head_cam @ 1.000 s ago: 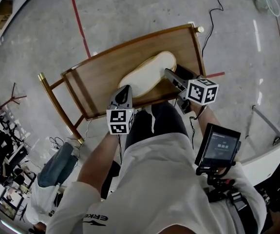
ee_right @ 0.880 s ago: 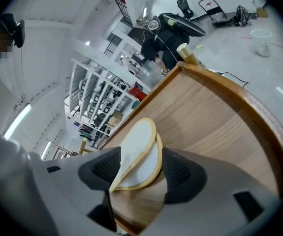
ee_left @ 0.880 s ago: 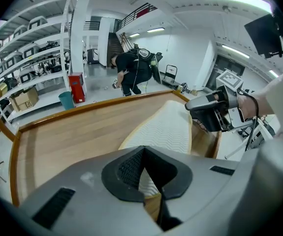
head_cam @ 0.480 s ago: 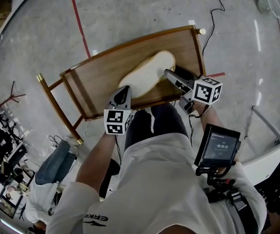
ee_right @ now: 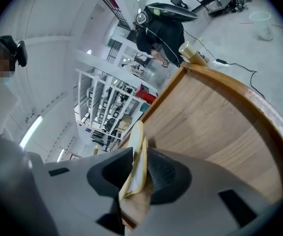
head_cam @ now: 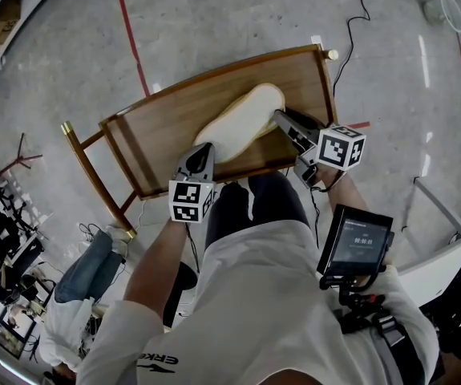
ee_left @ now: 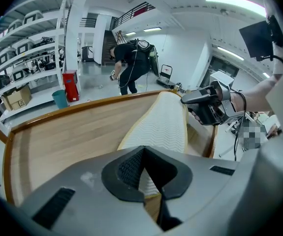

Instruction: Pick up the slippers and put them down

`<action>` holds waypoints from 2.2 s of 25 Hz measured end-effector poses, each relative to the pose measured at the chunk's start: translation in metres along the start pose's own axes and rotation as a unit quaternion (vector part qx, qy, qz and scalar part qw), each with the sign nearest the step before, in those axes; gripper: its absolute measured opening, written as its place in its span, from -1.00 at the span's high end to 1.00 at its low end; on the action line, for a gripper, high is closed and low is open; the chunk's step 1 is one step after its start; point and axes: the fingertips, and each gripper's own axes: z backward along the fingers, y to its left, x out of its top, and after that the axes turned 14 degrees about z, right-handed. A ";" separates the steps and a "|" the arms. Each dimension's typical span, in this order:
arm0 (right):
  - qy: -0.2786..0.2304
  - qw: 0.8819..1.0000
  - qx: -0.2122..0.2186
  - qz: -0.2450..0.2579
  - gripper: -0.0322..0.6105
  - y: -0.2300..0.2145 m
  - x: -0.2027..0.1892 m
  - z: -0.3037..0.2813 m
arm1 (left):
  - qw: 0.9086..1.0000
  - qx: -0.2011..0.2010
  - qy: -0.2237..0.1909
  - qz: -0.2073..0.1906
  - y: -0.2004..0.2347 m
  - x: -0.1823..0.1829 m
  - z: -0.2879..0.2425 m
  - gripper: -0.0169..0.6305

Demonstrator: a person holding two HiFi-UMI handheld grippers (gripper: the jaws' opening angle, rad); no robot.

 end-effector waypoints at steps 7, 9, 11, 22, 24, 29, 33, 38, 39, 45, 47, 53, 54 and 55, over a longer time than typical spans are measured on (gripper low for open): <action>-0.002 0.999 0.041 -0.002 0.47 0.014 0.003 -0.006 | 1.000 0.002 0.001 -0.002 0.000 -0.001 0.004 0.94; 0.005 0.999 0.035 -0.008 0.47 0.012 0.001 -0.008 | 1.000 0.002 0.003 -0.004 0.000 -0.001 0.004 0.94; 0.017 1.000 0.015 -0.012 0.47 0.007 -0.001 -0.010 | 1.000 0.002 0.004 -0.007 -0.002 -0.001 0.004 0.94; 0.016 1.000 -0.022 0.014 0.66 0.017 0.005 -0.008 | 1.000 -0.004 -0.013 0.004 -0.005 0.005 0.011 0.94; 0.006 0.999 -0.026 0.019 0.67 0.028 0.009 -0.002 | 1.000 -0.009 -0.026 0.006 -0.011 0.012 0.018 0.94; -0.021 0.998 -0.041 0.042 0.68 0.053 0.017 0.017 | 0.998 -0.015 -0.057 0.004 -0.024 0.028 0.036 0.94; -0.049 0.994 -0.057 0.076 0.69 0.077 0.026 0.030 | 0.996 -0.016 -0.086 0.001 -0.029 0.040 0.054 0.94; -0.079 0.987 -0.075 0.116 0.70 0.112 0.042 0.041 | 0.993 -0.020 -0.116 0.001 -0.030 0.055 0.082 0.94; -0.085 0.986 -0.078 0.120 0.70 0.120 0.043 0.044 | 0.992 -0.021 -0.122 0.001 -0.030 0.056 0.090 0.94; -0.132 0.975 -0.094 0.149 0.71 0.161 0.060 0.065 | 0.984 -0.031 -0.174 -0.003 -0.033 0.077 0.132 0.94; -0.144 0.972 -0.097 0.156 0.71 0.177 0.061 0.073 | 0.981 -0.035 -0.191 -0.004 -0.035 0.084 0.149 0.94; -0.186 0.960 -0.104 0.181 0.71 0.222 0.056 0.104 | 0.967 -0.057 -0.247 0.005 -0.051 0.096 0.196 0.94; -0.194 0.958 -0.105 0.183 0.71 0.229 0.055 0.111 | 0.965 -0.062 -0.255 0.007 -0.055 0.097 0.203 0.94; -0.203 0.956 -0.107 0.184 0.71 0.237 0.053 0.117 | 0.962 -0.066 -0.263 0.010 -0.057 0.097 0.211 0.94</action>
